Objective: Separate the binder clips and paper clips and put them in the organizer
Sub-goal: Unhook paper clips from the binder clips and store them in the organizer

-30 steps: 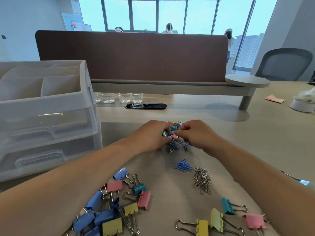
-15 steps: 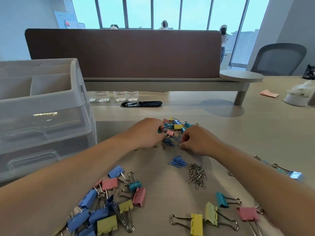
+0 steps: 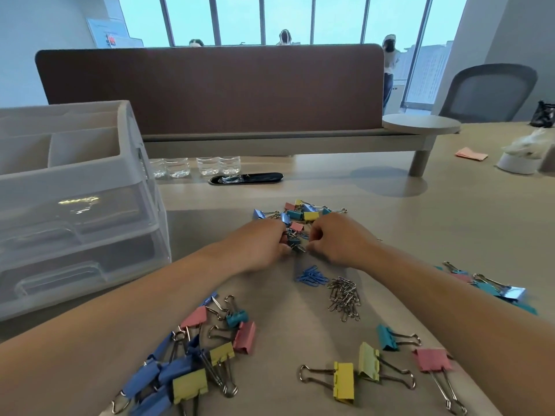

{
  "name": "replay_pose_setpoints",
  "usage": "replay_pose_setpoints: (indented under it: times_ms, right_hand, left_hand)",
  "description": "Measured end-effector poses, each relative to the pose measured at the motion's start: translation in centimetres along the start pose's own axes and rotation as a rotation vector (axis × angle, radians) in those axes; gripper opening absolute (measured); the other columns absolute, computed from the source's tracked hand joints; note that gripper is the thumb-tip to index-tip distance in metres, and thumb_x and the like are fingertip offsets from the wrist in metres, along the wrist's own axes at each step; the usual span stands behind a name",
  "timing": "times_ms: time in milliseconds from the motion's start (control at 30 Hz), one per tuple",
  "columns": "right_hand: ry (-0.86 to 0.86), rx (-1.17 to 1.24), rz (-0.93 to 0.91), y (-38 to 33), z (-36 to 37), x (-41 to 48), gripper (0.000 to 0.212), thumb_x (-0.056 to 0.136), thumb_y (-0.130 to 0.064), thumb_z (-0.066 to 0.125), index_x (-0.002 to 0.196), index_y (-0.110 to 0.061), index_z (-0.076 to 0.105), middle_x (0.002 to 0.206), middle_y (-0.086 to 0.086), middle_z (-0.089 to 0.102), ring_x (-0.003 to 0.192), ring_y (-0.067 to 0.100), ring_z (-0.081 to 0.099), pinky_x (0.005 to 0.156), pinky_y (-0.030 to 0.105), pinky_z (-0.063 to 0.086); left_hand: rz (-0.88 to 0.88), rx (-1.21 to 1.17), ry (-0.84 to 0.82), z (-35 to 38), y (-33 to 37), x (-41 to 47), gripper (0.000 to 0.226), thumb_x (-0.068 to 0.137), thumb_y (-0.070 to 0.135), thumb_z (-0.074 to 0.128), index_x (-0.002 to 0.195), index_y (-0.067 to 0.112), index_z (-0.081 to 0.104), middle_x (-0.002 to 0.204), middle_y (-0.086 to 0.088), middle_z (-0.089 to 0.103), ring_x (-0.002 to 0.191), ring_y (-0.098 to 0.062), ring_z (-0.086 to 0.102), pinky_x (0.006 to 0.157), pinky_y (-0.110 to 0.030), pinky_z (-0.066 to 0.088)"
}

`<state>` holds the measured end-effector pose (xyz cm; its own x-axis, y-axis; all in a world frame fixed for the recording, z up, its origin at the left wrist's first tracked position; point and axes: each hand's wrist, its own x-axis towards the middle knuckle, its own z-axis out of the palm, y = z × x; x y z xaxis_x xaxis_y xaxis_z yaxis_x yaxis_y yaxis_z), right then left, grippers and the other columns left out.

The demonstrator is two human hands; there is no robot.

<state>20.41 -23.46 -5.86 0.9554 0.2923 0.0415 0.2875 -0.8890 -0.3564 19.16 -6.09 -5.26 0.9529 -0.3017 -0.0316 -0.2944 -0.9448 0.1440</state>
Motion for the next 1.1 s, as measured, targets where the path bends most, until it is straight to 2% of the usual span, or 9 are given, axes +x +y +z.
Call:
replay_pose_setpoints:
  times_ms: [100,433,633,700,833,933,1000,1067,1100]
  right_hand:
    - [0.004,0.01,0.008,-0.1,0.1,-0.1,0.018,0.084,-0.029,0.072,0.07,-0.027,0.061,0.077,-0.009,0.063,0.074,0.009,0.059,0.06,0.026,0.043]
    - [0.019,0.022,0.052,0.0,0.9,0.1,0.022,0.087,-0.026,0.069,0.067,-0.026,0.06,0.075,-0.01,0.061,0.073,0.008,0.056,0.062,0.026,0.041]
    - [0.005,0.051,0.049,0.3,0.6,0.0,0.021,0.088,-0.021,0.067,0.069,-0.027,0.062,0.079,-0.008,0.065,0.074,0.006,0.057,0.057,0.021,0.039]
    - [-0.008,0.099,0.049,0.5,0.2,-0.1,0.017,0.087,-0.02,0.069,0.073,-0.027,0.065,0.082,-0.007,0.066,0.074,0.005,0.057,0.059,0.021,0.042]
    - [-0.001,0.149,0.039,0.7,-0.3,-0.5,0.01,0.087,-0.018,0.071,0.078,-0.022,0.068,0.08,-0.006,0.067,0.075,0.008,0.061,0.072,0.028,0.054]
    - [0.011,0.121,0.005,0.3,-0.1,-0.5,0.015,0.087,-0.02,0.071,0.074,-0.024,0.064,0.074,-0.008,0.065,0.07,0.004,0.059,0.062,0.023,0.046]
    - [0.034,0.054,-0.02,-0.2,0.3,-0.2,0.011,0.087,-0.026,0.071,0.078,-0.026,0.065,0.08,-0.008,0.066,0.074,0.006,0.06,0.065,0.024,0.049]
    - [0.069,-0.054,-0.062,-0.6,0.4,-0.1,0.004,0.087,-0.027,0.07,0.088,-0.03,0.067,0.09,-0.01,0.066,0.08,0.009,0.06,0.072,0.03,0.054]
    - [0.082,-0.103,-0.088,-0.8,0.4,-0.1,0.009,0.087,-0.026,0.069,0.093,-0.032,0.068,0.092,-0.01,0.065,0.081,0.01,0.06,0.072,0.029,0.053]
  left_hand:
    - [0.011,-0.011,0.011,0.4,0.4,0.1,0.027,0.092,0.04,0.061,0.101,0.014,0.058,0.094,-0.003,0.06,0.082,-0.018,0.056,0.066,-0.032,0.043]
    - [0.016,-0.031,0.036,1.0,0.8,0.0,0.015,0.095,0.024,0.058,0.094,0.01,0.061,0.092,-0.009,0.063,0.082,-0.024,0.059,0.073,-0.038,0.049]
    - [0.037,-0.051,0.075,0.7,0.5,-0.3,0.01,0.096,0.023,0.056,0.089,0.016,0.056,0.091,-0.003,0.061,0.083,-0.021,0.057,0.07,-0.033,0.044]
    - [0.026,-0.073,0.103,0.5,0.4,-0.4,0.007,0.096,0.021,0.053,0.09,0.018,0.053,0.096,-0.003,0.063,0.086,-0.021,0.057,0.071,-0.033,0.045]
    - [-0.008,-0.059,0.116,-0.3,-0.3,-0.7,0.011,0.094,0.018,0.054,0.095,0.011,0.062,0.095,-0.007,0.065,0.088,-0.024,0.059,0.074,-0.036,0.047]
    - [-0.017,-0.043,0.1,-0.5,-1.0,-1.0,0.014,0.092,0.027,0.06,0.092,0.014,0.065,0.09,-0.003,0.064,0.084,-0.02,0.059,0.065,-0.032,0.043]
    - [-0.021,-0.046,0.074,-0.4,-1.0,-1.1,0.02,0.09,0.036,0.065,0.093,0.015,0.066,0.088,-0.002,0.063,0.08,-0.017,0.058,0.062,-0.03,0.04]
    - [-0.017,-0.039,0.052,-0.3,-0.7,-1.1,0.026,0.088,0.039,0.067,0.094,0.014,0.066,0.089,-0.003,0.064,0.082,-0.02,0.059,0.066,-0.032,0.045]
    - [-0.014,-0.025,0.049,-0.2,-0.6,-1.0,0.026,0.087,0.038,0.067,0.094,0.013,0.066,0.09,-0.005,0.064,0.083,-0.021,0.06,0.069,-0.034,0.047]
